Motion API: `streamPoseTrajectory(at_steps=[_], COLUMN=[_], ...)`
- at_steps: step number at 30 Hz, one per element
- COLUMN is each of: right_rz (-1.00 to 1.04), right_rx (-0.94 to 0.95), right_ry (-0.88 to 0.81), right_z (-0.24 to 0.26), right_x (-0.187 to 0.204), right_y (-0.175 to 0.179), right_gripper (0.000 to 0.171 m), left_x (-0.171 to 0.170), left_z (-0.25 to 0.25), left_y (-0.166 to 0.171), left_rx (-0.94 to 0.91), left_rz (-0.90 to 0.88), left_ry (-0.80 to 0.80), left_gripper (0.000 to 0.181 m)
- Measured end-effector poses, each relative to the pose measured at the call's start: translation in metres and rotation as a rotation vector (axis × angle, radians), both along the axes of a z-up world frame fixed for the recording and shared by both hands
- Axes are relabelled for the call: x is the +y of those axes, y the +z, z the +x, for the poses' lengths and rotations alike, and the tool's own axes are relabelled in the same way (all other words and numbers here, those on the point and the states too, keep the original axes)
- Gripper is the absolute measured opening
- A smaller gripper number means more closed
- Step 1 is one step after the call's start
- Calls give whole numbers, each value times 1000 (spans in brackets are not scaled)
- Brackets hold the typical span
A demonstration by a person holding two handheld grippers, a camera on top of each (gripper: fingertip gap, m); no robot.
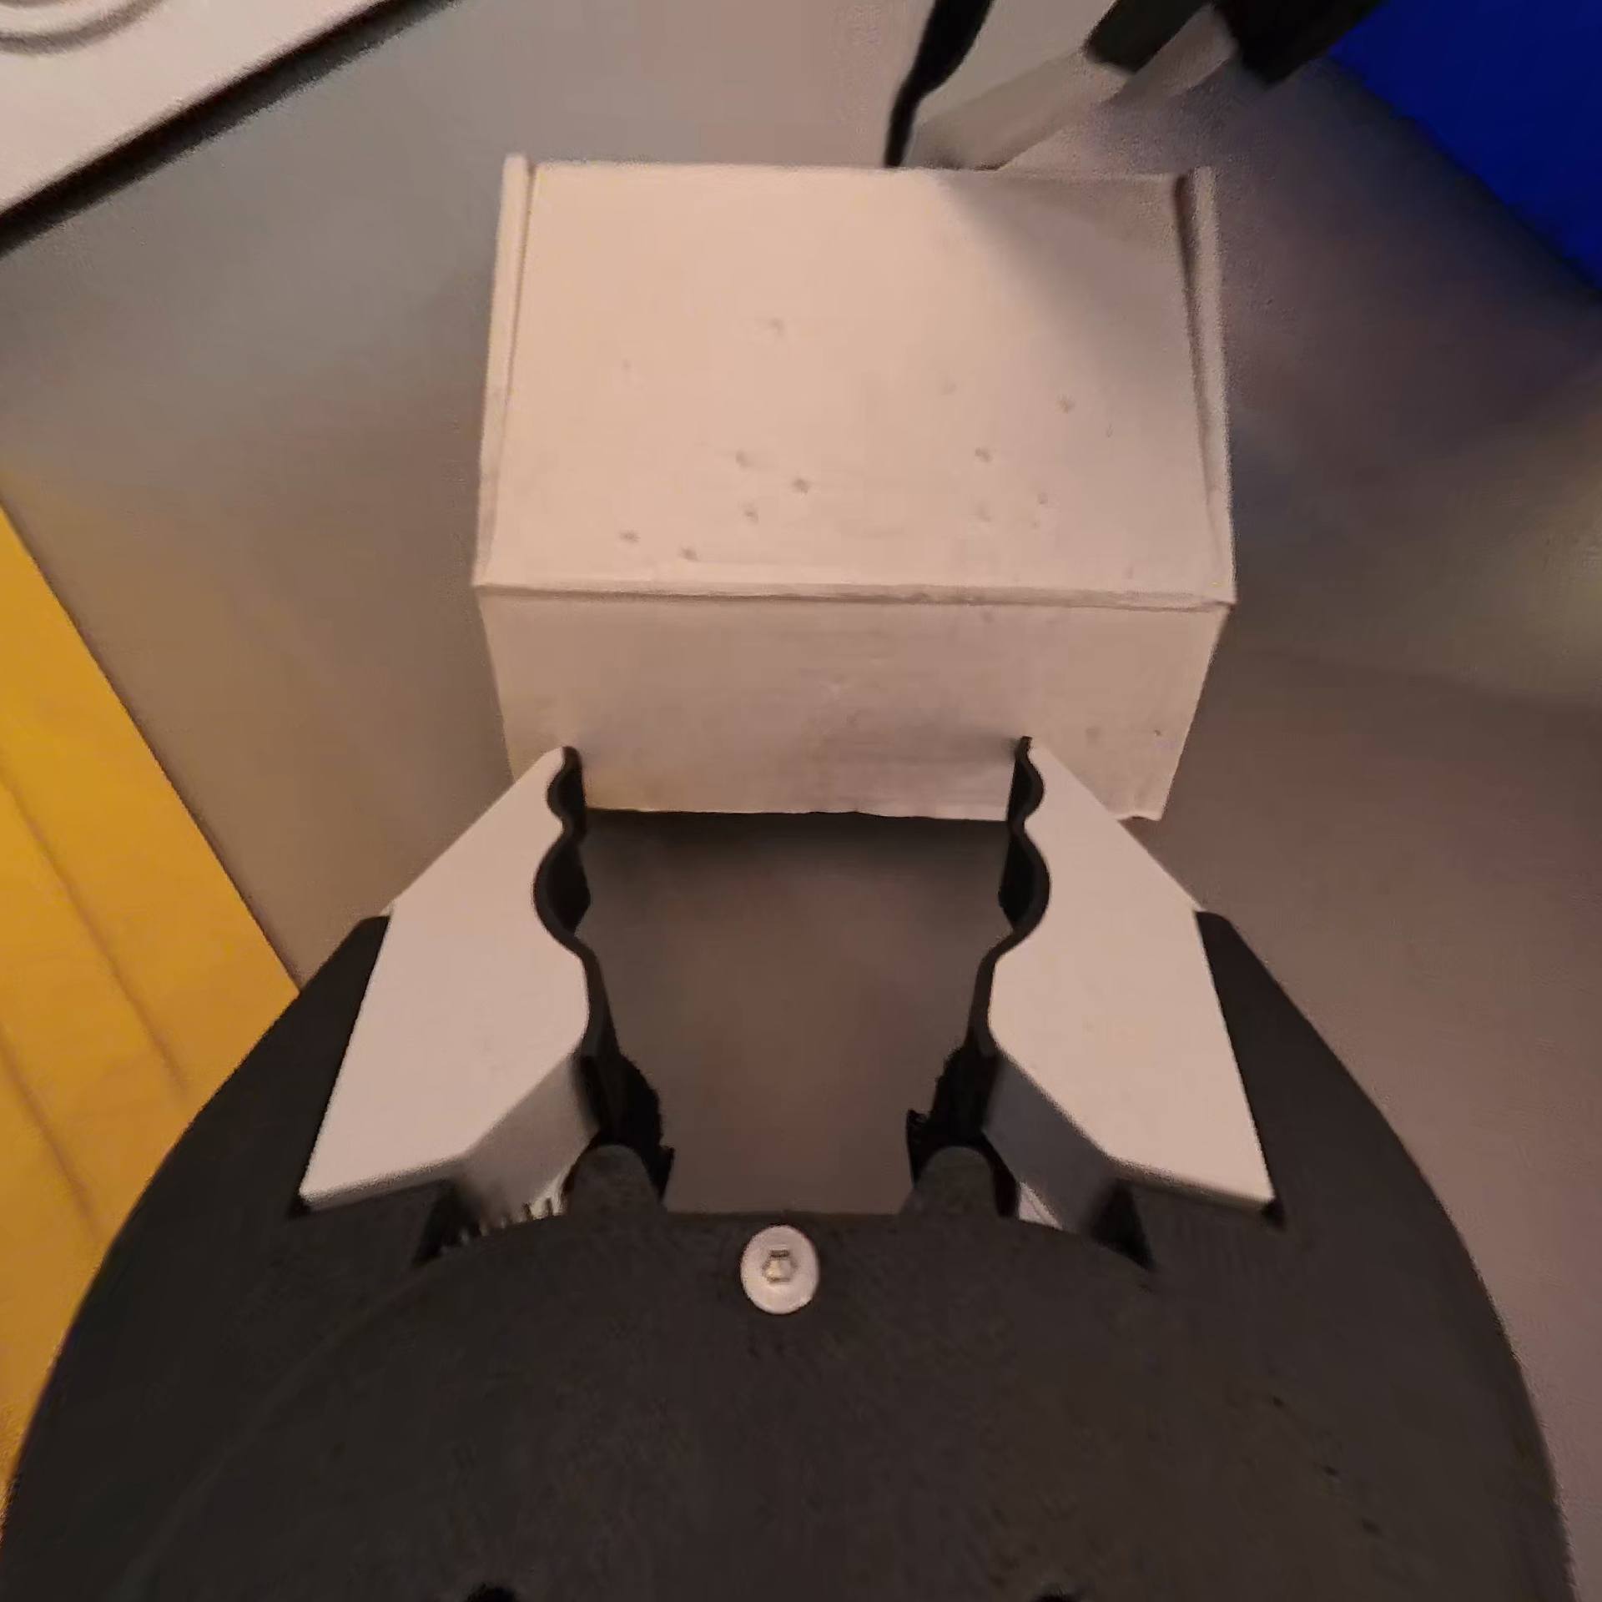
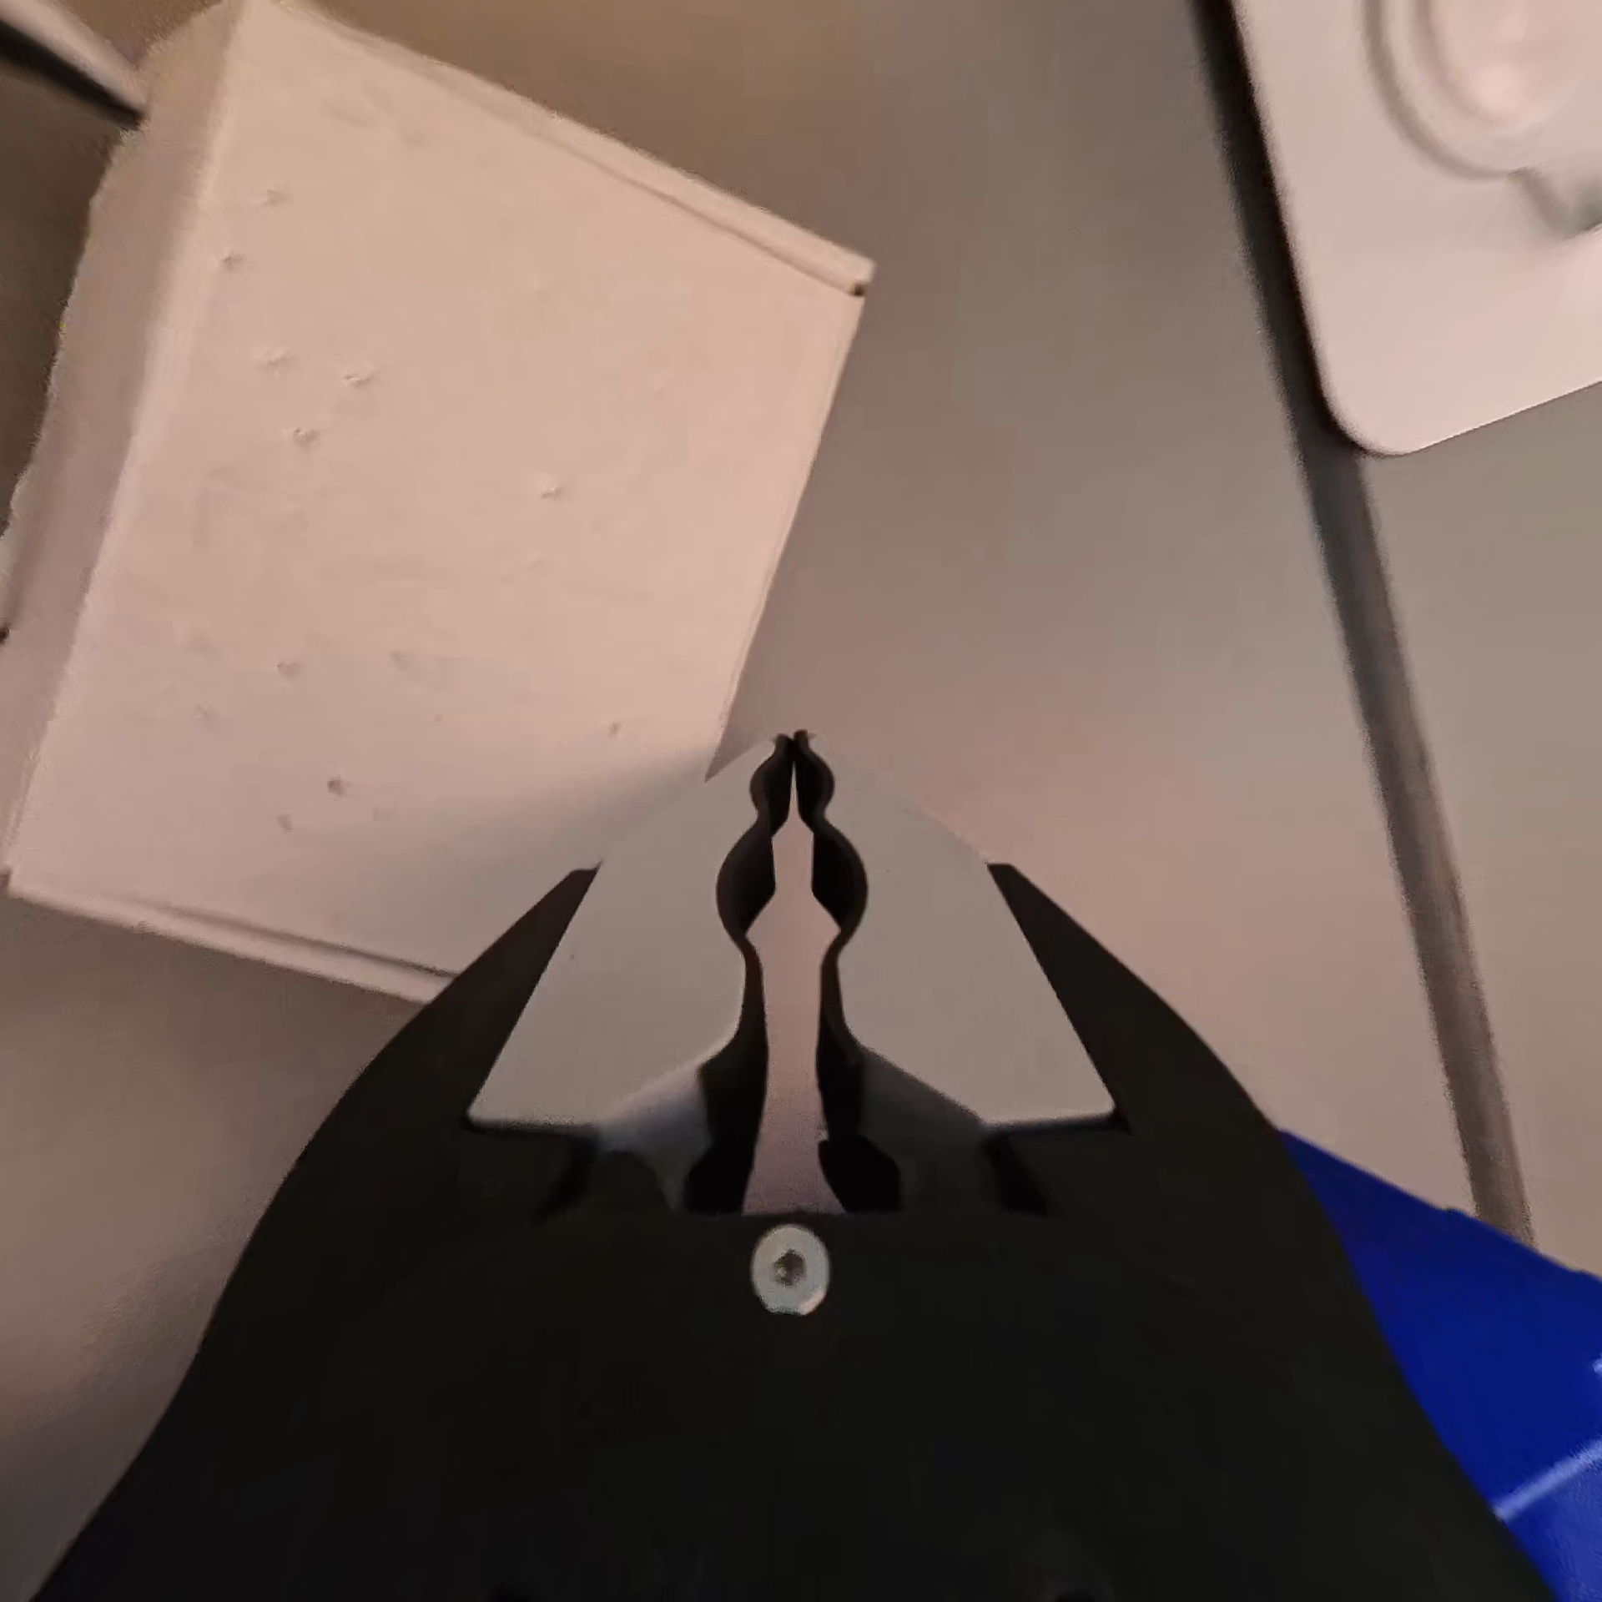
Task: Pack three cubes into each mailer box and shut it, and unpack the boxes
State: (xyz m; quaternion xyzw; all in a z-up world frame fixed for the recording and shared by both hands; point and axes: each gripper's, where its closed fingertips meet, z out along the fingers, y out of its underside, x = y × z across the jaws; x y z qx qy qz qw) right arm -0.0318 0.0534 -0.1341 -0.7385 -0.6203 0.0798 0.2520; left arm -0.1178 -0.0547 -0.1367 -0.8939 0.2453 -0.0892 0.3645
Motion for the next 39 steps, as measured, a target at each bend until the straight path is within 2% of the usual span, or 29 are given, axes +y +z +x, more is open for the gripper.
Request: streamPoseTrajectory(at_steps=[2,3,5,11,15,17,19,21,25,31,35,39], right_rz=[-72,-87,-84,-61,-74,-101,-80,-87,-75,-69,-73,-95], right_rx=[-93,-122,-153,-270,-235,-209,-184,-169,-172,-177,-187,-167], right_ry=[32,47,91,219,368,420,442,452,462,484,477,484], right_z=[17,23,31,52,46,43,38,36,36,32,33,30], right_x=[-25,-36,-53,-80,-96,-105,-104,-103,-99,-101,-99,-103], right_y=[-5,-6,-6,-9,-15,-16,-14,-15,-19,-22,-27,-27], right_gripper=[0,3,4,39,56,62,74,76,79,77,78,79], left_x=[-7,-11,-20,-38,-56,-60,-61,-61,-61,-54,-43,-34], left_z=[-3,-3,1,4,21,22,17,12,8,-17,-35,-22], left_y=[-2,-3,-5,2,18,11,-4,-13,-9,3,1,-7], left_rx=[11,17,24,56,31,94,163,184,143,247,473,486], left_rz=[-46,-70,-99,-75,1,18,-29,-65,-76,-113,-154,-222], left_ry=[-54,-84,-156,-297,-450,-495,-501,-494,-510,-501,-565,-693], left_gripper=[120,125,125,115,110,111,118,122,115,113,108,111])
